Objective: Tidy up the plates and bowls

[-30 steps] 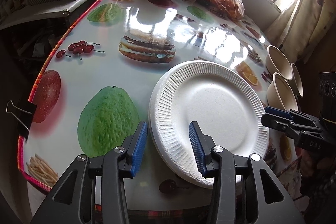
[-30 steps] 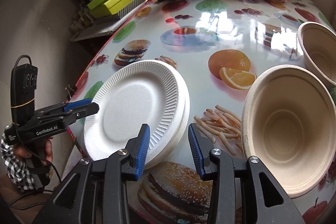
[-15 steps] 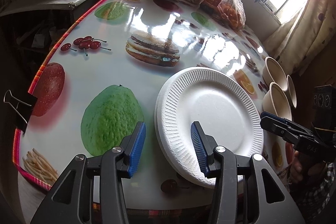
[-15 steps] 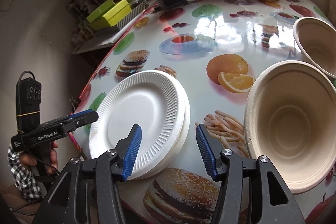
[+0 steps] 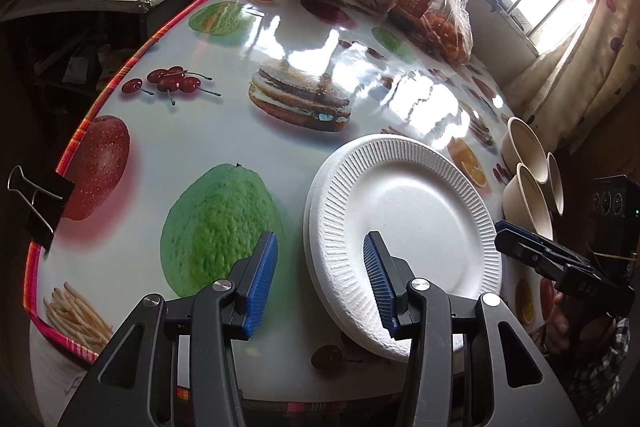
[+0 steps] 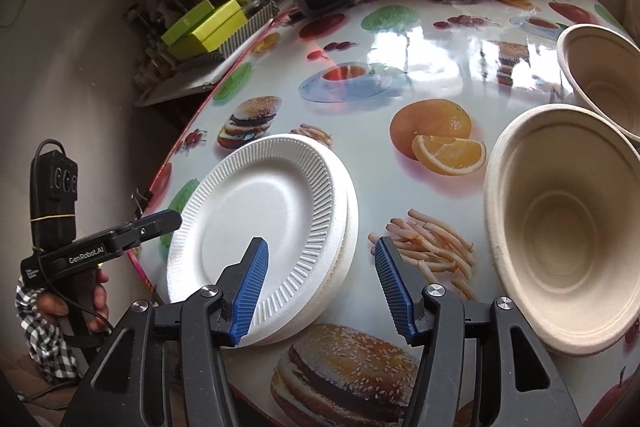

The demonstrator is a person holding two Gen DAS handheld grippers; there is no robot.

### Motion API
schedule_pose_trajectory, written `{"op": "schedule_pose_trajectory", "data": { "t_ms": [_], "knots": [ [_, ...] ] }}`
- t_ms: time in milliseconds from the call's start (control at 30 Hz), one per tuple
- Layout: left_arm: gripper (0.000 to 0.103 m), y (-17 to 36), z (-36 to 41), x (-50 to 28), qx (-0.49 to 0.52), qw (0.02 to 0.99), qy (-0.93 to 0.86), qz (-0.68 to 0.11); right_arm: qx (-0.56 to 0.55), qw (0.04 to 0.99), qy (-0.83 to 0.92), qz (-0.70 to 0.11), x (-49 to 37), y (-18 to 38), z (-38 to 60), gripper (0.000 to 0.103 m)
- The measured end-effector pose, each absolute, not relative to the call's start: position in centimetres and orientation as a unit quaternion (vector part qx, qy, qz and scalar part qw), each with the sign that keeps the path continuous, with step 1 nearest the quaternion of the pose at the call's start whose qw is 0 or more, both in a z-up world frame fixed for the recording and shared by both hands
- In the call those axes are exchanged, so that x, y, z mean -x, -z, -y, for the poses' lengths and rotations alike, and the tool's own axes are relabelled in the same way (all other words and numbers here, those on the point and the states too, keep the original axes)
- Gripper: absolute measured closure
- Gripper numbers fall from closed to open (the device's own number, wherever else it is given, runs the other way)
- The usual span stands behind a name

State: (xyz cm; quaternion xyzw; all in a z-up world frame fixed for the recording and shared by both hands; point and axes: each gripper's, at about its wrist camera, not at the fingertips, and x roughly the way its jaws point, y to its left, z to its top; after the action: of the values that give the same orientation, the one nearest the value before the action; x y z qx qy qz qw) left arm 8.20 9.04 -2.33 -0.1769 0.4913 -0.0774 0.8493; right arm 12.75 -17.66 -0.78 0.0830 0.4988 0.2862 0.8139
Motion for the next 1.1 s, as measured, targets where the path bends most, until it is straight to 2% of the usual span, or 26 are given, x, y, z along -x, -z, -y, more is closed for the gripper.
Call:
{"op": "schedule_pose_trajectory", "data": {
  "t_ms": [467,1100],
  "knots": [
    [0.057,-1.8,-4.7,-9.9,0.131,0.864,0.108,-0.474,-0.083,0.845,-0.274,-0.452,-12.1,-3.0,21.0,0.047],
    [0.057,-4.5,7.3,-14.5,0.07,0.852,0.21,-0.475,-0.142,0.892,-0.134,-0.408,-11.5,-5.3,33.9,0.047]
  ]
}}
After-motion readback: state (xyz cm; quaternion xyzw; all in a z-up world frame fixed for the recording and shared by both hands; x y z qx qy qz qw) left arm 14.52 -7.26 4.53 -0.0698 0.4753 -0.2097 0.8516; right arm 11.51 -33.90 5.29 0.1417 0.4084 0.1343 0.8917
